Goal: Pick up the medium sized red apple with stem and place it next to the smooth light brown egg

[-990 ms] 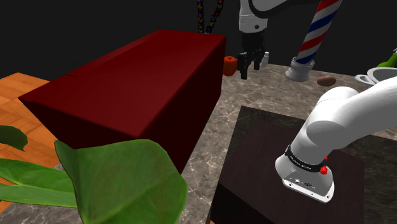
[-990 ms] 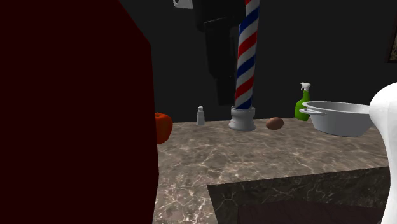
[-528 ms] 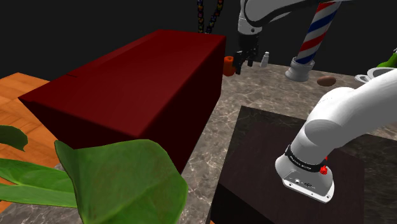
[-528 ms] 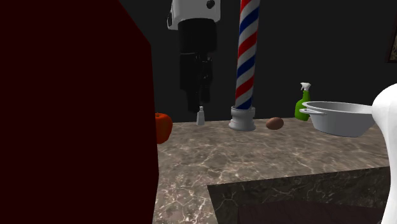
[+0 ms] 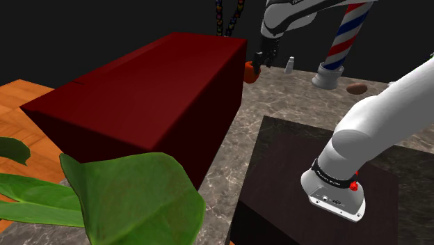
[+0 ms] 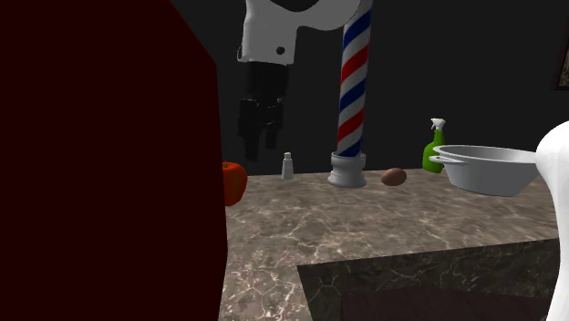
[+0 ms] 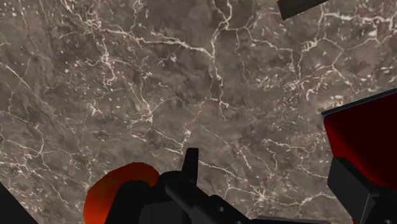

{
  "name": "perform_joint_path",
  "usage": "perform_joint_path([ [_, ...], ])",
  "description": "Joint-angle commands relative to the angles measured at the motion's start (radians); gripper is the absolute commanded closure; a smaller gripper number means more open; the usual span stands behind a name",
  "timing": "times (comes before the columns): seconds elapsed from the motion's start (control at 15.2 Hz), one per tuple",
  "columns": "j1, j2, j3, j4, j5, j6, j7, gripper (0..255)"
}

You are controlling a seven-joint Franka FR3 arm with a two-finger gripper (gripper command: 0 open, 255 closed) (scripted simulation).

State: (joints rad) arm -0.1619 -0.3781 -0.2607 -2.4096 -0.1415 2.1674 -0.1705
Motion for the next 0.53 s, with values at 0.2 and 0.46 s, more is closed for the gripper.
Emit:
perform_joint_path([
  [0.2, 0.000, 0.138, -0.075, 0.075, 0.060, 0.153, -0.091, 0],
  [0.46, 0.005, 0.257, -0.133, 0.161, 0.158, 0.247, -0.193, 0],
])
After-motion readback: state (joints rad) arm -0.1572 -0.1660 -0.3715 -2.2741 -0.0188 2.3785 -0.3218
